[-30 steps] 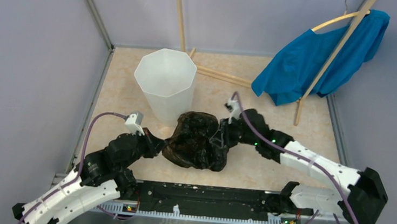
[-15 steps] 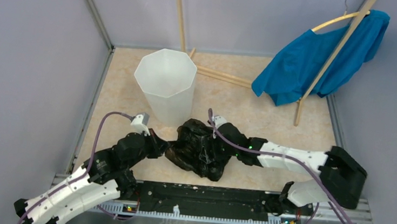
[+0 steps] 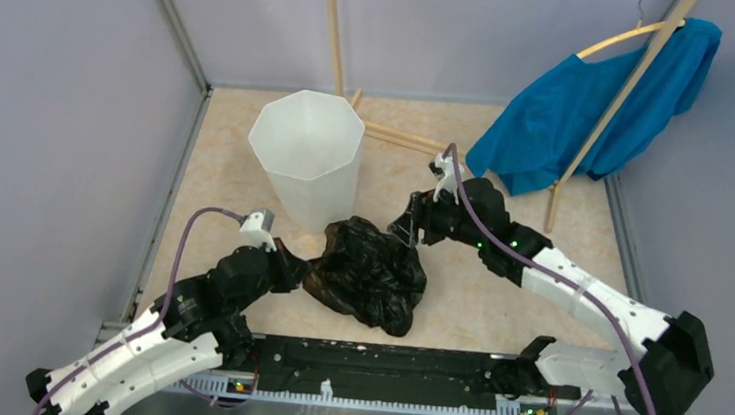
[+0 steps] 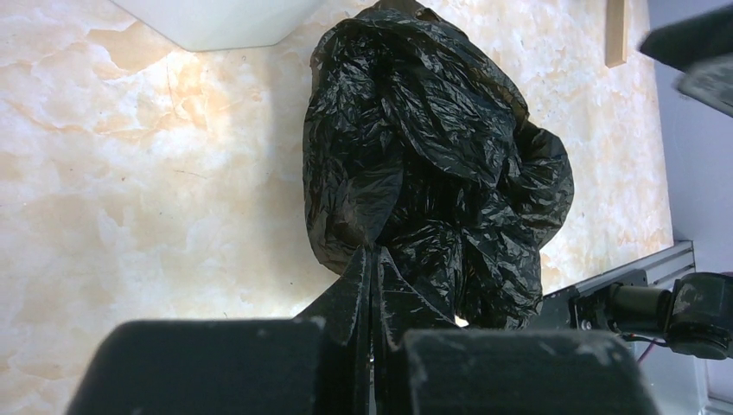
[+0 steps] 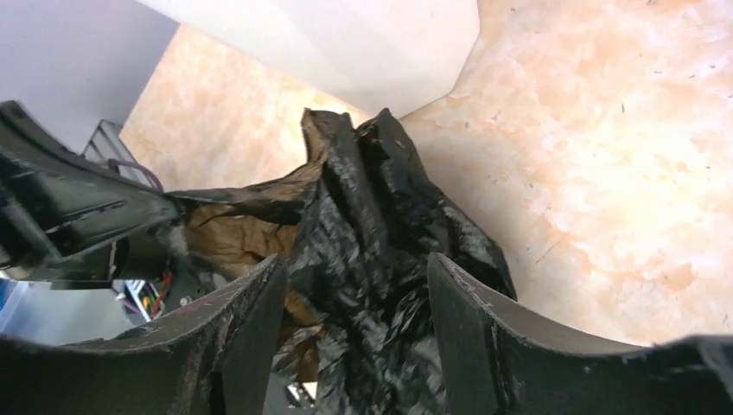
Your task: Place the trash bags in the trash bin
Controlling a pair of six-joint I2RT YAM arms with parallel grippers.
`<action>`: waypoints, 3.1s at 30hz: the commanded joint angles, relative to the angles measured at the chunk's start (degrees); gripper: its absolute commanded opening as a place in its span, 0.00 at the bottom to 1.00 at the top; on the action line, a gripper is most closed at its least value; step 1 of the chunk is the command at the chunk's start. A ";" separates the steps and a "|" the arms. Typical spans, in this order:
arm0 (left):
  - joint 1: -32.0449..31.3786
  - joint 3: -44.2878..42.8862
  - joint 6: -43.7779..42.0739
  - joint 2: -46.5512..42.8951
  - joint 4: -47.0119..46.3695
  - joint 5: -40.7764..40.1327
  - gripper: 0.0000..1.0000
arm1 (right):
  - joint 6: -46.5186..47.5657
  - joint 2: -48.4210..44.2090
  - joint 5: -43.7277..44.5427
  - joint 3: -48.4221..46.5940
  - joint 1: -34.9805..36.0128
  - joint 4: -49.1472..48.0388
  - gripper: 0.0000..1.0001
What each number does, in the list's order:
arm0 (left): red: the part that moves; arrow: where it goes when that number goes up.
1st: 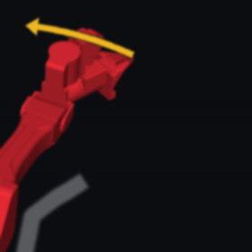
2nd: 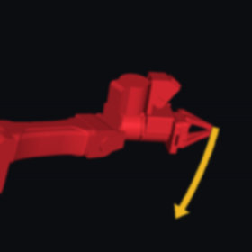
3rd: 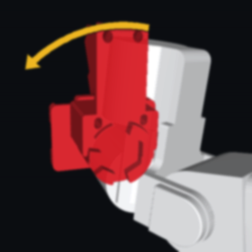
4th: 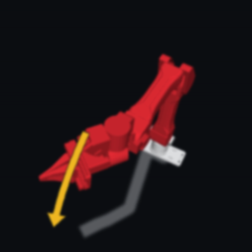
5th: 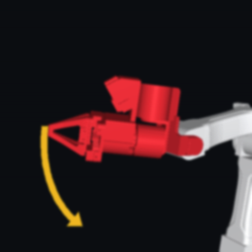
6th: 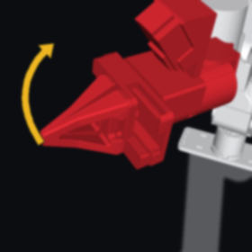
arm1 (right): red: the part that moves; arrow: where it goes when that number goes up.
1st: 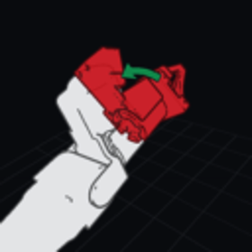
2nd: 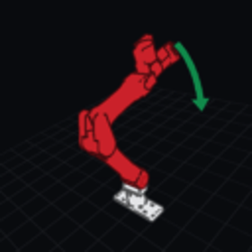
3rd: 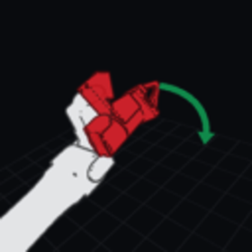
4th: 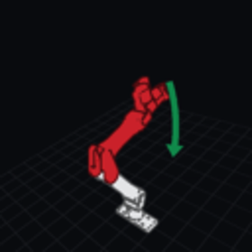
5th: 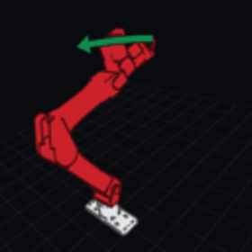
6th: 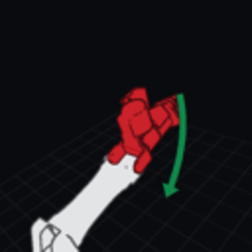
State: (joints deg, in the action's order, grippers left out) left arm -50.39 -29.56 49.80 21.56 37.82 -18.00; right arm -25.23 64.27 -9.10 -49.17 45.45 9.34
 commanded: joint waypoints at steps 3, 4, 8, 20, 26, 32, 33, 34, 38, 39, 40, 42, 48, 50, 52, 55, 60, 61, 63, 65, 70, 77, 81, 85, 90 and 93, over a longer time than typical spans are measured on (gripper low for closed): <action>-0.15 -1.62 -0.82 0.92 -0.94 -0.49 0.00 | 6.02 10.61 -12.38 -2.25 -2.04 -7.68 0.56; -0.15 -1.63 -0.66 0.90 -0.98 -0.40 0.00 | 6.33 11.63 -13.42 -2.14 -2.11 -8.69 0.56; -0.15 -1.30 -0.63 0.86 -1.50 -0.07 0.00 | 7.44 14.44 -14.12 -2.10 -2.08 -10.59 0.55; -0.15 -2.78 -1.77 3.02 -2.05 0.22 0.00 | 5.66 20.08 -18.20 -0.84 -1.99 -15.63 0.42; -0.15 -1.95 -1.46 2.99 -2.97 0.76 0.00 | 6.66 19.87 -16.14 -1.20 -1.97 -13.44 0.43; -0.15 -2.71 -2.08 3.66 -3.29 0.99 0.00 | 7.12 18.69 -12.83 -1.13 -2.08 -11.15 0.47; -0.15 -2.88 -2.15 3.81 -3.23 0.95 0.00 | 6.97 18.36 -13.24 -1.03 -2.06 -11.26 0.48; -0.15 -3.03 -2.31 3.90 -3.20 0.98 0.00 | 6.79 18.15 -13.32 -0.94 -2.05 -11.30 0.50; -0.15 -3.04 -2.34 4.01 -3.33 1.03 0.00 | 6.50 17.33 -12.71 -0.37 -2.04 -11.46 0.53; -0.15 -3.05 -2.30 4.01 -3.42 1.11 0.00 | 6.51 17.37 -12.27 -0.26 -2.15 -11.50 0.53; -0.15 -2.92 -2.26 3.94 -3.56 1.28 0.00 | 6.47 17.59 -12.29 -0.23 -2.14 -11.60 0.53; -0.15 -2.74 -2.18 3.84 -3.72 1.58 0.00 | 6.24 18.53 -13.54 -0.15 -2.14 -12.50 0.50; -0.15 -2.93 -2.40 3.92 -3.84 1.68 0.00 | 3.00 21.66 -18.35 0.66 -2.09 -17.36 0.35; -0.15 -3.23 -2.47 3.93 -3.53 1.67 0.00 | 2.48 21.37 -18.33 0.91 -2.08 -17.70 0.28; -0.15 -3.68 -2.79 3.86 -3.38 1.81 0.00 | 2.51 20.33 -17.10 0.83 -2.09 -16.77 0.20; -0.15 -3.96 -3.26 3.43 -3.35 1.71 0.00 | 2.23 17.77 -15.42 1.68 -2.13 -16.53 0.06; -0.15 -4.32 -3.86 3.60 -4.61 2.58 0.00 | 0.19 14.29 -11.62 3.07 -2.15 -14.24 0.00; -0.15 -4.35 -3.95 3.66 -5.11 3.13 0.00 | -0.52 13.14 -10.88 3.77 -2.14 -14.04 0.00; -0.15 -4.16 -6.28 3.84 -7.76 6.37 0.00 | -1.38 10.35 -9.25 5.57 -2.12 -13.48 0.00; -0.15 -4.17 -7.51 4.56 -10.33 9.73 0.00 | -2.03 7.18 -7.28 7.01 -2.19 -12.60 0.00; -0.15 -5.20 -9.37 10.34 -17.50 18.55 0.00 | -6.00 0.36 5.18 9.33 -2.69 -4.74 0.00; -1.98 -26.07 -16.05 36.44 -20.70 28.37 0.00 | -5.48 -6.19 15.29 -1.75 -10.50 15.48 0.00; -3.56 -54.05 -27.30 48.30 -13.10 19.49 0.00 | 1.96 -8.05 21.59 -23.00 -12.59 27.50 0.00; -3.49 -72.59 -36.87 52.61 -15.44 8.81 0.00 | 8.34 -12.95 12.04 -40.06 -12.63 27.77 0.00; -3.49 -57.27 -35.61 45.79 -24.91 5.70 0.00 | 9.89 -26.36 11.72 -28.83 -12.58 21.77 0.00; -3.49 -39.79 -29.60 39.64 -26.69 8.71 0.00 | 5.73 -34.13 14.82 -13.59 -12.66 25.65 0.00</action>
State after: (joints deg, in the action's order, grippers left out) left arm -53.89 -86.24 16.84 63.61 11.86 -8.97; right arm -18.09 33.39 3.44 -79.37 32.88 26.39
